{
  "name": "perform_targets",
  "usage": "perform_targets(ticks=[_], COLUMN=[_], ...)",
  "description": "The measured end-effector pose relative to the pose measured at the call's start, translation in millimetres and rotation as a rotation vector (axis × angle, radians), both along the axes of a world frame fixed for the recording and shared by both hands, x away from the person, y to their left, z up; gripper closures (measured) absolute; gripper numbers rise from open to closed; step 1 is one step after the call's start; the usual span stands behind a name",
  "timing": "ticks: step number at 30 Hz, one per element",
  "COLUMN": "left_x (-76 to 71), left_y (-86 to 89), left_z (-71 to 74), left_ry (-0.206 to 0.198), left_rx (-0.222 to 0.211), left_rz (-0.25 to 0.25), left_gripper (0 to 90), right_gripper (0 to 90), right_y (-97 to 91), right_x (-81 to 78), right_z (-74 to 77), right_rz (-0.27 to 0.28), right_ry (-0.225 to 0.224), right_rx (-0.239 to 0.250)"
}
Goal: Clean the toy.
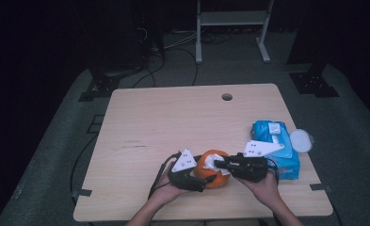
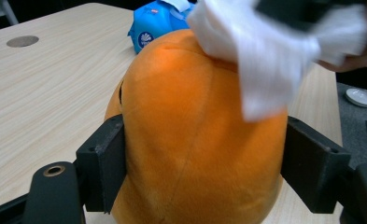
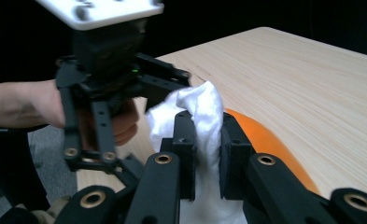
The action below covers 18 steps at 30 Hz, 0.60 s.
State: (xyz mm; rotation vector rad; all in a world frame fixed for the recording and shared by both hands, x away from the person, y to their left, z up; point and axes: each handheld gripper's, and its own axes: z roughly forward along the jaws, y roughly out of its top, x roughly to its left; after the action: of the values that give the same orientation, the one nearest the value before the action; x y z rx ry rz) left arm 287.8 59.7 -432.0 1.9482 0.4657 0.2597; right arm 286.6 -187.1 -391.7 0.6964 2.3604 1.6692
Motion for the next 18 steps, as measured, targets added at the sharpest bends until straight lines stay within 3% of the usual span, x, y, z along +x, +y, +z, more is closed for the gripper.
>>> perform_targets(ticks=[5, 9, 13, 15, 18], left_x=[1.8, 6.5, 3.5, 3.5, 4.0], left_y=[-0.3, -5.9, -3.5, -1.0, 3.0], left_z=[-4.0, -15.6, -6.4, -1.7, 6.5], left_ry=[-0.074, -0.079, -0.064, -0.047, 0.0], left_rx=[-0.004, 0.0, 0.008, 0.006, 0.014], left_rz=[-0.029, -0.037, -0.024, -0.023, -0.021], left_gripper=[9.5, 3.7, 22.6, 26.2, 27.7], right_gripper=[78.9, 78.9, 78.8, 78.8, 78.8], right_y=[-16.7, -11.6, -5.3, -6.3, 0.0], right_x=[8.4, 6.4, 1.8, 0.5, -6.4], right_z=[-5.6, -6.1, -2.9, 1.2, 5.2], right_rz=[-0.061, -0.029, -0.025, -0.018, 0.0], right_ry=[0.021, 0.031, 0.01, 0.003, -0.018], right_rx=[0.007, 0.017, -0.001, 0.022, 0.018])
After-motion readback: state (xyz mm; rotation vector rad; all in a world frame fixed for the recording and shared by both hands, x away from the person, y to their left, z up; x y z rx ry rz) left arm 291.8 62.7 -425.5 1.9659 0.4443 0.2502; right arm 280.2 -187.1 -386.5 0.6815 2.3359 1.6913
